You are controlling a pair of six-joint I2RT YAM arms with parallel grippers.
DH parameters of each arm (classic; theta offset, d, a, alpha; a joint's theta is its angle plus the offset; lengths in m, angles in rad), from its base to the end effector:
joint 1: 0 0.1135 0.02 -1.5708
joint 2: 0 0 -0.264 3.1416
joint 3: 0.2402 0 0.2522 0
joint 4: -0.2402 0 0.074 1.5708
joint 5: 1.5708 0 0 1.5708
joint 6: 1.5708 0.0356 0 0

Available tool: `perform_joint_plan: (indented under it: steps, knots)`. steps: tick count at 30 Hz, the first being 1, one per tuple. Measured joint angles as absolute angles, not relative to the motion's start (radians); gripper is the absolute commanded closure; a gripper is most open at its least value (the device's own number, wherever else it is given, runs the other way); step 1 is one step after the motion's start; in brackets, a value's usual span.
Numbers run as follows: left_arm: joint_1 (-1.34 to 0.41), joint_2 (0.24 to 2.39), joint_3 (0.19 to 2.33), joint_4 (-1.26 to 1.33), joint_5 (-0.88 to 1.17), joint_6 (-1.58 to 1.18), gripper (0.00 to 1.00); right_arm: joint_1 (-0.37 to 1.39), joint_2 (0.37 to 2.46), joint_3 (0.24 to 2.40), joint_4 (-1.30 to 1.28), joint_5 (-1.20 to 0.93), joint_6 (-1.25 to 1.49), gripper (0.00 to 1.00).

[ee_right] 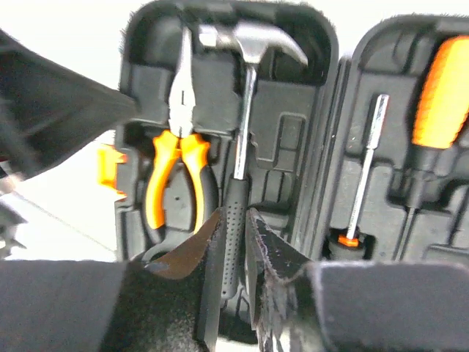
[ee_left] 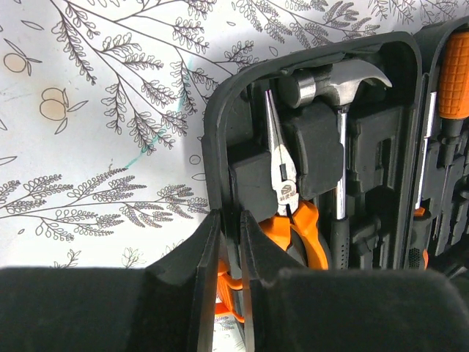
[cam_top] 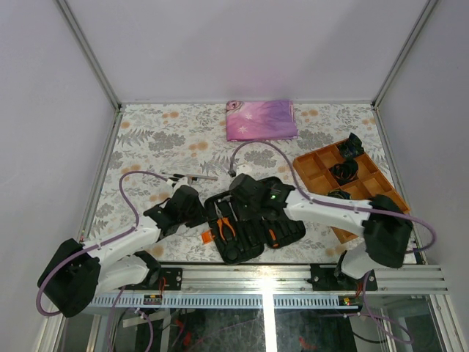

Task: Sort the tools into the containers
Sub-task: Adjust the hammer in the storage box.

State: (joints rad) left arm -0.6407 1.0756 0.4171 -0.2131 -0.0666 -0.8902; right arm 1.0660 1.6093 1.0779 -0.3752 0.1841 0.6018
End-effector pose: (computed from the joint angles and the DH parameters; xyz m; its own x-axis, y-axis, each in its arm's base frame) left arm 0.1581 -0.1150 0.1595 -0.8230 -0.3537 -0.4446 -0.1232 0.8750 -0.4682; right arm 0.1696 0.2935 0.2191 -0.7702 -0.2430 -0.5897 -0.4487 0.8635 0.2302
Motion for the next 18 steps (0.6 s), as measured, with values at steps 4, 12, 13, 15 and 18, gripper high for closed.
perform_joint_plan:
  steps: [4, 12, 13, 15, 18]
  knots:
    - [-0.625, 1.092, 0.431, -0.218, -0.052, -0.876, 1.0, 1.066, 1.433, 1.041, -0.332, 0.215, 0.579, 0.68]
    - [-0.545, 1.134, 0.489, -0.285, -0.024, -0.829, 1.0, 1.066, 1.209, 0.842, -0.323, 0.348, 0.588, 0.48]
    - [-0.53, 1.134, 0.494, -0.299, -0.021, -0.823, 0.99, 1.065, 1.188, 0.814, -0.332, 0.364, 0.592, 0.47]
    - [-0.502, 1.135, 0.5, -0.315, -0.013, -0.812, 0.96, 1.056, 1.148, 0.766, -0.358, 0.394, 0.603, 0.47]
    - [-0.454, 1.153, 0.517, -0.336, 0.009, -0.794, 0.89, 1.019, 1.09, 0.719, -0.392, 0.423, 0.624, 0.46]
